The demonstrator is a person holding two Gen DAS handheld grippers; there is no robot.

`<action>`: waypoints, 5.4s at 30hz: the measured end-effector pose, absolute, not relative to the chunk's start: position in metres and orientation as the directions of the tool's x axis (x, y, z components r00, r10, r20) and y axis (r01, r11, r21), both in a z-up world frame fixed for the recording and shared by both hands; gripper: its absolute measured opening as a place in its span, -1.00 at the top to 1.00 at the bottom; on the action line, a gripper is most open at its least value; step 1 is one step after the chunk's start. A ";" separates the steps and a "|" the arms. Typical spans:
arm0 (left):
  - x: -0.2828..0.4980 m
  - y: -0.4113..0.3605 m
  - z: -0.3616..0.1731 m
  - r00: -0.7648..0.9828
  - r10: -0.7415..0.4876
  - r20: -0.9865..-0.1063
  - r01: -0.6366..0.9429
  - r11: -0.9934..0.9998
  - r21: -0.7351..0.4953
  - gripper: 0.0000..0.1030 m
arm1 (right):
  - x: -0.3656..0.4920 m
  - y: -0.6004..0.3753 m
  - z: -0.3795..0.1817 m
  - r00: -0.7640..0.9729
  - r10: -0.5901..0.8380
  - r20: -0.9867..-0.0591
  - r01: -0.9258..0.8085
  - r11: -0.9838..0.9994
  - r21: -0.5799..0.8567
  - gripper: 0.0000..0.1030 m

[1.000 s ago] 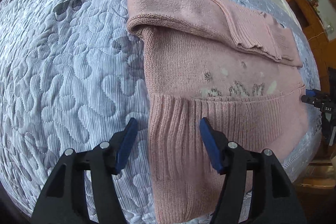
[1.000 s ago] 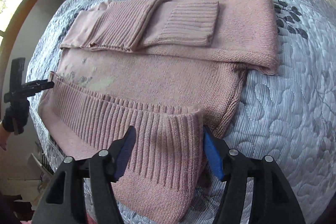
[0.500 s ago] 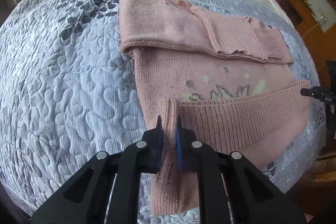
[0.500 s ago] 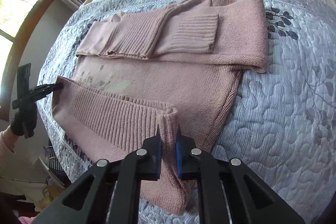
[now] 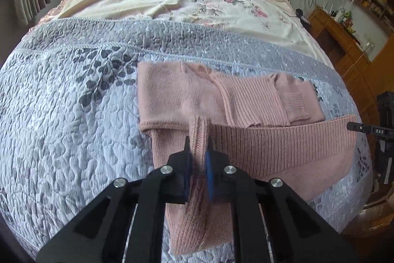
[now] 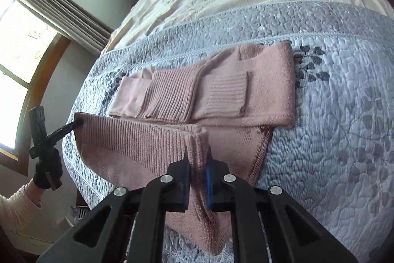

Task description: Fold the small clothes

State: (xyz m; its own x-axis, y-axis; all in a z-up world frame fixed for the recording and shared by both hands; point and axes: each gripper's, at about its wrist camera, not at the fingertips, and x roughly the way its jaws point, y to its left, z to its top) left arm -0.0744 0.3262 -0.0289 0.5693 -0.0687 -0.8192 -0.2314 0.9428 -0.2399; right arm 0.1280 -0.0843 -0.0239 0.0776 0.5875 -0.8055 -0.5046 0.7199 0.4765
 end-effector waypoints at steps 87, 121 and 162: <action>0.005 0.286 -0.109 0.384 -0.048 -0.922 -0.301 0.937 -0.174 -0.13 | 0.181 -0.115 -0.103 0.035 0.460 -0.887 -0.263 0.861 0.436 -0.46; 0.044 0.292 -0.140 0.373 -0.088 -0.924 -0.300 0.931 -0.209 -0.23 | 0.228 -0.095 -0.144 -0.021 0.583 -0.812 -0.203 0.793 0.574 0.55; 0.053 0.274 -0.105 0.461 -0.528 -0.713 -0.232 0.704 -0.671 -0.26 | 0.164 0.050 -0.041 -0.053 0.557 -0.829 -0.523 0.692 0.498 0.06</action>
State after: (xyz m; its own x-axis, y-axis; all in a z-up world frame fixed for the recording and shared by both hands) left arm 0.0531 0.2738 -0.1048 0.4608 -0.5280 -0.7133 -0.2318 0.7042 -0.6711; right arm 0.1645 0.0496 -0.0413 -0.0530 0.5571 -0.8288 -0.5230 0.6915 0.4983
